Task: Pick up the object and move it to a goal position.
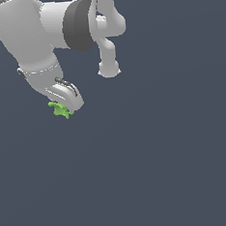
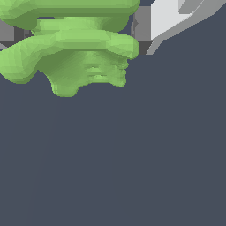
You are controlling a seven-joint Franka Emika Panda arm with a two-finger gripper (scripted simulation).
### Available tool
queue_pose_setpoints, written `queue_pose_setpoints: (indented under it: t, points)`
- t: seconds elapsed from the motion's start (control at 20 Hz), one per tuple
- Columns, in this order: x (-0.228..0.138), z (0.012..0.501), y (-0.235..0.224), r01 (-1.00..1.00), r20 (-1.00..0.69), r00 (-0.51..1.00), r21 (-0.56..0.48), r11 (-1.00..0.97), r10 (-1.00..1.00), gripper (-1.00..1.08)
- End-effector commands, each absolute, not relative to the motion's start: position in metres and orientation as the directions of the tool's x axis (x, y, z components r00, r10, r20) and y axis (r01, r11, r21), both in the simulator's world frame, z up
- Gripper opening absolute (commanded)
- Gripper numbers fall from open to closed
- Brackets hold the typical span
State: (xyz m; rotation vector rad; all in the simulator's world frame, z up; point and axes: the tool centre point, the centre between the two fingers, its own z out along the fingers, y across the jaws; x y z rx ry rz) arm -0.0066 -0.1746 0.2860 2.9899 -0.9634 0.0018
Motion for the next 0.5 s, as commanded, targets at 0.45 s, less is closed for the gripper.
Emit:
queue_pose_setpoints:
  t: [0.45]
  points:
    - [0.003, 0.391, -0.206, -0.583, 0.000, 0.813, 0.001, -0.813, -0.583, -1.00]
